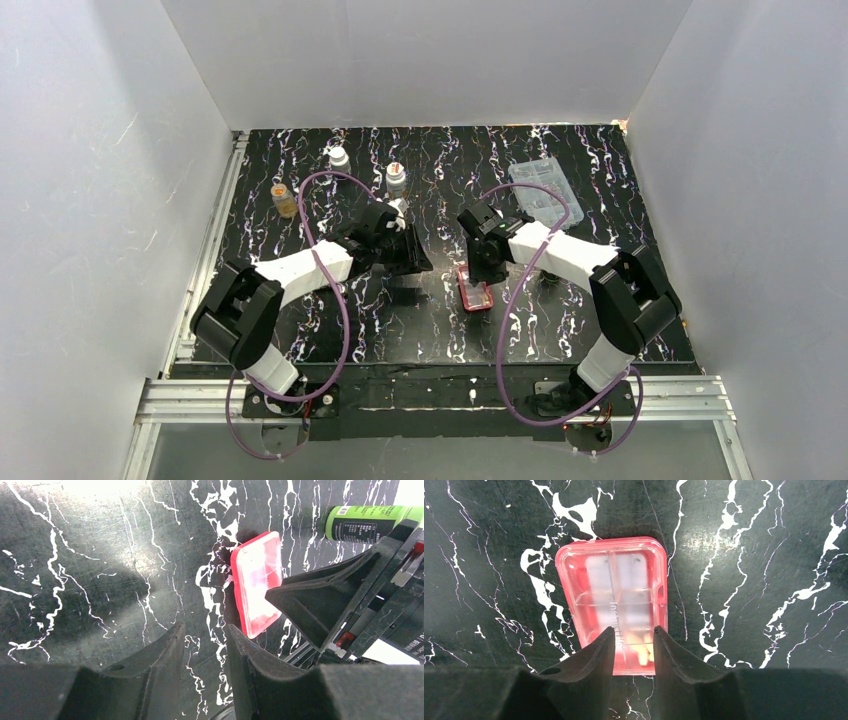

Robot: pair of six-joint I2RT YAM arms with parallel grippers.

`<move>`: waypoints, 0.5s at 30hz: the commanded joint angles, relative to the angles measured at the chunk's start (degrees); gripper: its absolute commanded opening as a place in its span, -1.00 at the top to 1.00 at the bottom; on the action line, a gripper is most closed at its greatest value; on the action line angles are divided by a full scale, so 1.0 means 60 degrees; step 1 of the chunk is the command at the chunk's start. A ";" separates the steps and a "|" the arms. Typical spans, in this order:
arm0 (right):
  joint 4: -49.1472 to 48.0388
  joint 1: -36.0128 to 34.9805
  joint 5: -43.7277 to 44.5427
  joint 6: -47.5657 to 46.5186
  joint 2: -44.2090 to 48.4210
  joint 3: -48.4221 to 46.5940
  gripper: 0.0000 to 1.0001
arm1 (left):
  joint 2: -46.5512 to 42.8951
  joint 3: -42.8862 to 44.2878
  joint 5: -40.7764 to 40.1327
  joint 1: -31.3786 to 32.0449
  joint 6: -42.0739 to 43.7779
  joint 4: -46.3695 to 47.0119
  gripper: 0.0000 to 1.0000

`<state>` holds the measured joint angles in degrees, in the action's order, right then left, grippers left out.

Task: Sort the pills into containers

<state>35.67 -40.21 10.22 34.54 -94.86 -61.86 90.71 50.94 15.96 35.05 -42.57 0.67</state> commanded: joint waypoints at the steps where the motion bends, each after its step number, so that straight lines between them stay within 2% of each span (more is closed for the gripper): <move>1: 0.0206 -0.0023 0.0113 0.0181 -0.0425 0.0015 0.22 | -0.0579 -0.0123 0.0014 -0.0102 0.0186 -0.0408 0.29; 9: 0.0300 -0.0023 -0.0005 0.0204 0.0219 -0.0090 0.19 | -0.0708 0.0135 0.0012 -0.0129 0.0402 -0.0714 0.26; 15: 0.0854 0.0007 -0.0074 0.0033 0.1180 -0.1163 0.03 | -0.1116 0.0885 0.0037 -0.0146 0.1048 -0.1626 0.09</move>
<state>38.16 -40.20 9.93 35.20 -93.43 -62.78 88.55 51.67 15.92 34.59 -40.08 -3.96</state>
